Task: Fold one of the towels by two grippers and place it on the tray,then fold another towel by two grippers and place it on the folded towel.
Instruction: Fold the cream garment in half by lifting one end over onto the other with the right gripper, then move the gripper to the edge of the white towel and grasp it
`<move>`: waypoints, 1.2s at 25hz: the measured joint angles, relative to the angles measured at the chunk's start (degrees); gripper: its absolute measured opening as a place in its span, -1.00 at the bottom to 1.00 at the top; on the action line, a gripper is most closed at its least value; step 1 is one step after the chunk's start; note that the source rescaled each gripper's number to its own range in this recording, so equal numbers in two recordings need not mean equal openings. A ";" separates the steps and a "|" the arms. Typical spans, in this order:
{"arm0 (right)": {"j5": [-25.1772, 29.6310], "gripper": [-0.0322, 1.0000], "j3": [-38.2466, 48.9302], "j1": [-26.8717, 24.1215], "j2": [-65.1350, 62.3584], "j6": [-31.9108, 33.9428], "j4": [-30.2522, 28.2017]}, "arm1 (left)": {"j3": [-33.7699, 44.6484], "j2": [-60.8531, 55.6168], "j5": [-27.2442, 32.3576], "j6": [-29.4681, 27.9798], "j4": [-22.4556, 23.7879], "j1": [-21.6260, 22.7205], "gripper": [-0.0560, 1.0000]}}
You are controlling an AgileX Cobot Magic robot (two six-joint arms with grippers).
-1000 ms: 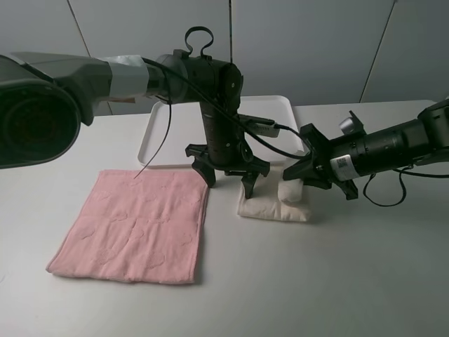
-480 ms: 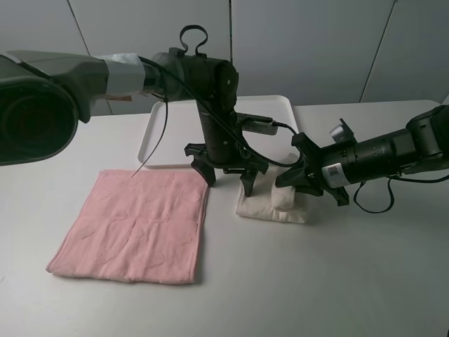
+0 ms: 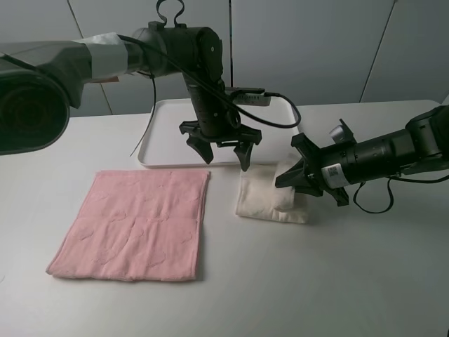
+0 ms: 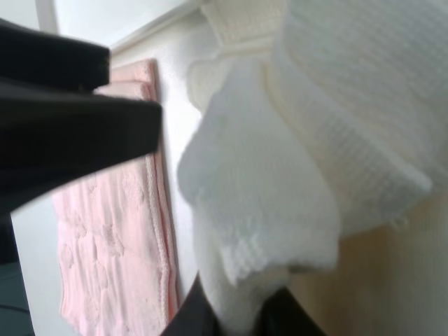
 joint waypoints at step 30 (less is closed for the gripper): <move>-1.68 0.57 -7.83 -0.62 -6.60 9.59 -12.85 | -8.68 -1.82 0.46 6.00 -8.37 8.48 1.00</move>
